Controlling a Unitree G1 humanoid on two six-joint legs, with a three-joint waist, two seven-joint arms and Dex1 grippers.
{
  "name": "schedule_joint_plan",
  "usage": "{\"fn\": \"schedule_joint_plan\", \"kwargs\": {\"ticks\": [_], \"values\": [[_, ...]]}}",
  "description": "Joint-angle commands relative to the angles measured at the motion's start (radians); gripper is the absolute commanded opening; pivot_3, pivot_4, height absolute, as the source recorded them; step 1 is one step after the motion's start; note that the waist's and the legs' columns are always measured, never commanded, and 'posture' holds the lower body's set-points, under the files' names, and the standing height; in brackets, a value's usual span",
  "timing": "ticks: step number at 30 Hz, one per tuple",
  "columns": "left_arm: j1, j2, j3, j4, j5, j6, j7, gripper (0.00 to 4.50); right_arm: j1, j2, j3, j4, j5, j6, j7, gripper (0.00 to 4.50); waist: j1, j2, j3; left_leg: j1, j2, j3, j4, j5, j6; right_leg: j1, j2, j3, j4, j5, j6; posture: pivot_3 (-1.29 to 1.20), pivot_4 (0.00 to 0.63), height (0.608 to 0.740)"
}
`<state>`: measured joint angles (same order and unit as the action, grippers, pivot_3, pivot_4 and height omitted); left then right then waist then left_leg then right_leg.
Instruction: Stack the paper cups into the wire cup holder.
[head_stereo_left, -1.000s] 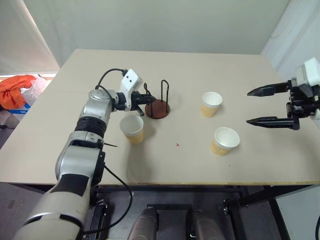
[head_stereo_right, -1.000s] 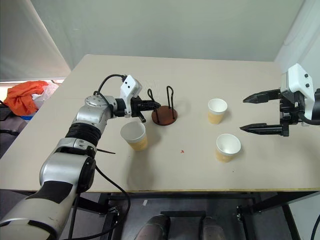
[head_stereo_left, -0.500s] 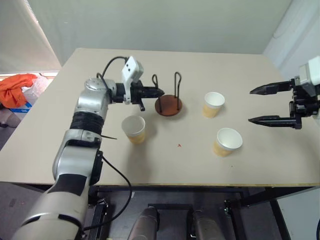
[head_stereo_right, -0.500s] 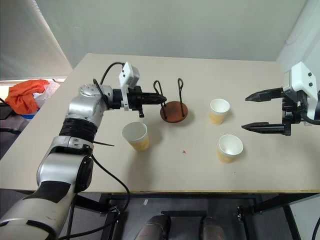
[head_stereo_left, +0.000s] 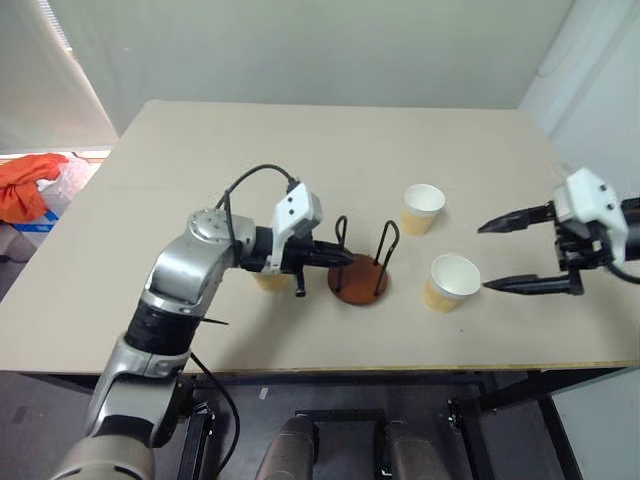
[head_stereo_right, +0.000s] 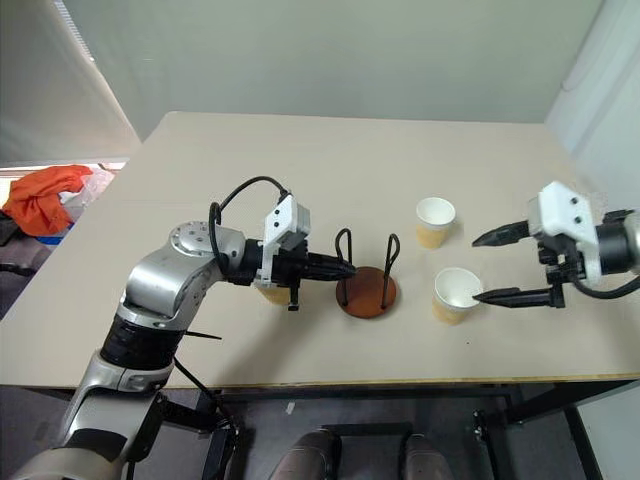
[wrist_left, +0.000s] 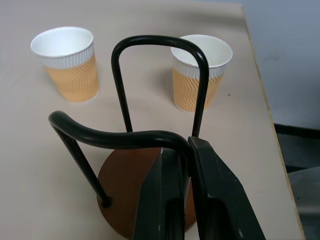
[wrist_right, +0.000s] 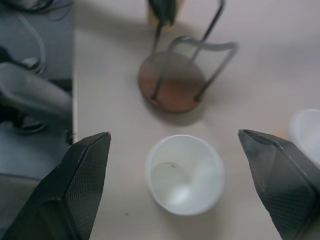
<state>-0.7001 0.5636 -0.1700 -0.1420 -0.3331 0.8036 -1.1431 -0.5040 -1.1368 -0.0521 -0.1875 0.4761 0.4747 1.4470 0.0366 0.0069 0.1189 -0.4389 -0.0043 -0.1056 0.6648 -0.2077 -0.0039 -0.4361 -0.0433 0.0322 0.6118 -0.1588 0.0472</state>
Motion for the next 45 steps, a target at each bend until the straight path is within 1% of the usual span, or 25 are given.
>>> {"fn": "schedule_joint_plan", "kwargs": {"ticks": [1,8,12,14,15,17,21,22,24,28,31,34,37,39,42,45], "values": [[0.007,-0.001,0.005,-0.065,-0.046,0.056,0.035,0.04,-0.042,0.013,0.024,-0.017,-0.021,-0.013,-0.016,4.36,-0.001,0.0,0.0,0.001,0.0,0.0,0.0,0.0,0.0,0.001,0.0,0.0,0.0,0.001,-0.001,0.0,0.15,0.74],[0.057,0.031,-0.055,-0.035,-0.008,0.013,0.068,0.04,-0.084,0.024,0.058,0.02,-0.053,-0.031,-0.007,4.36,-0.003,0.0,0.0,0.004,0.0,-0.001,0.0,0.001,-0.001,0.004,0.0,0.001,-0.001,0.003,-0.004,0.0,0.15,0.74],[0.059,0.046,-0.07,-0.003,-0.001,0.01,0.078,1.13,-0.091,0.025,0.073,0.032,-0.072,-0.041,-0.01,4.36,-0.004,0.0,0.0,0.004,0.0,-0.001,0.0,0.001,-0.001,0.004,0.0,0.001,-0.001,0.003,-0.004,0.0,0.15,0.74],[0.061,0.059,-0.077,-0.011,-0.006,0.003,0.069,1.89,-0.093,0.028,0.077,0.036,-0.08,-0.045,-0.009,4.36,-0.005,0.0,0.0,0.004,0.0,-0.001,-0.001,0.0,-0.002,0.003,0.0,0.001,-0.001,0.003,-0.004,0.0,0.15,0.74],[0.064,0.072,-0.081,-0.021,-0.008,-0.006,0.057,2.19,-0.095,0.029,0.079,0.037,-0.084,-0.046,-0.009,4.36,-0.004,0.0,0.0,0.003,0.0,-0.001,-0.001,0.0,-0.002,0.003,0.0,0.001,-0.002,0.002,-0.004,0.0,0.15,0.74],[0.067,0.103,-0.082,-0.039,-0.007,-0.027,0.035,2.93,-0.101,0.034,0.086,0.047,-0.096,-0.052,-0.008,4.36,-0.005,0.0,0.0,0.003,0.0,-0.001,-0.002,-0.001,-0.003,0.002,0.0,0.001,-0.002,0.002,-0.003,0.0,0.15,0.74],[0.05,0.158,-0.049,-0.07,-0.021,-0.06,0.01,4.28,-0.107,0.044,0.131,0.089,-0.165,-0.101,-0.016,4.36,-0.004,0.0,0.0,0.003,0.001,-0.001,-0.003,-0.003,-0.004,0.001,0.001,0.001,-0.002,0.0,-0.003,0.0,0.15,0.74],[0.039,0.172,-0.039,-0.082,-0.026,-0.061,0.006,4.49,-0.106,0.047,0.142,0.097,-0.179,-0.115,-0.013,4.36,-0.004,0.0,0.0,0.003,0.001,-0.001,-0.003,-0.003,-0.004,0.001,0.001,0.001,-0.002,0.0,-0.003,0.0,0.15,0.74],[0.018,0.23,-0.019,-0.12,-0.038,-0.08,-0.04,4.49,-0.11,0.055,0.158,0.102,-0.188,-0.132,0.003,4.36,-0.004,0.0,0.0,0.003,0.001,-0.001,-0.003,-0.004,-0.004,0.001,0.001,0.001,-0.002,0.0,-0.004,0.0,0.15,0.74],[-0.017,0.322,0.068,-0.168,-0.113,-0.079,-0.105,4.49,-0.118,0.061,0.185,0.115,-0.214,-0.168,0.031,4.36,-0.006,0.0,0.0,0.002,0.001,-0.001,-0.004,-0.005,-0.004,-0.001,0.001,0.001,-0.002,-0.001,-0.005,0.0,0.15,0.74],[0.035,0.409,0.183,-0.215,-0.215,-0.076,-0.195,4.49,-0.11,0.078,0.209,0.113,-0.238,-0.185,0.029,4.36,-0.01,0.0,0.0,0.002,0.001,-0.001,-0.006,-0.005,-0.004,-0.002,0.001,0.001,-0.002,-0.002,-0.007,0.0,0.15,0.74],[0.096,0.473,0.298,-0.24,-0.289,-0.069,-0.227,4.49,-0.089,0.095,0.23,0.085,-0.241,-0.18,0.033,4.36,-0.014,0.0,0.0,0.003,0.002,0.0,-0.009,-0.005,-0.005,-0.003,0.001,0.001,-0.002,-0.004,-0.009,0.0,0.15,0.74],[0.106,0.505,0.347,-0.259,-0.318,-0.075,-0.212,4.49,-0.066,0.106,0.262,0.072,-0.273,-0.189,0.029,4.36,-0.014,0.0,0.0,0.003,0.002,0.0,-0.013,-0.005,-0.006,-0.005,0.001,0.0,-0.001,-0.005,-0.01,0.0,0.15,0.74],[0.089,0.522,0.386,-0.251,-0.353,-0.057,-0.199,4.49,-0.072,0.131,0.296,0.107,-0.333,-0.212,-0.01,4.36,-0.012,0.0,0.0,0.003,0.003,-0.001,-0.014,-0.004,-0.007,-0.006,0.001,0.0,-0.001,-0.006,-0.01,0.0,0.15,0.74],[0.105,0.551,0.42,-0.229,-0.377,-0.056,-0.204,4.5,-0.084,0.157,0.309,0.151,-0.373,-0.236,-0.032,3.81,-0.016,0.0,0.0,0.003,0.003,-0.001,-0.014,-0.004,-0.007,-0.006,0.001,0.0,-0.001,-0.005,-0.011,0.0,0.15,0.74],[0.155,0.579,0.454,-0.224,-0.384,-0.067,-0.214,4.5,-0.09,0.161,0.309,0.169,-0.384,-0.255,-0.018,2.79,-0.018,0.001,0.0,0.003,0.003,-0.001,-0.016,-0.004,-0.007,-0.007,0.001,0.0,0.0,-0.005,-0.011,0.0,0.15,0.74]]}}
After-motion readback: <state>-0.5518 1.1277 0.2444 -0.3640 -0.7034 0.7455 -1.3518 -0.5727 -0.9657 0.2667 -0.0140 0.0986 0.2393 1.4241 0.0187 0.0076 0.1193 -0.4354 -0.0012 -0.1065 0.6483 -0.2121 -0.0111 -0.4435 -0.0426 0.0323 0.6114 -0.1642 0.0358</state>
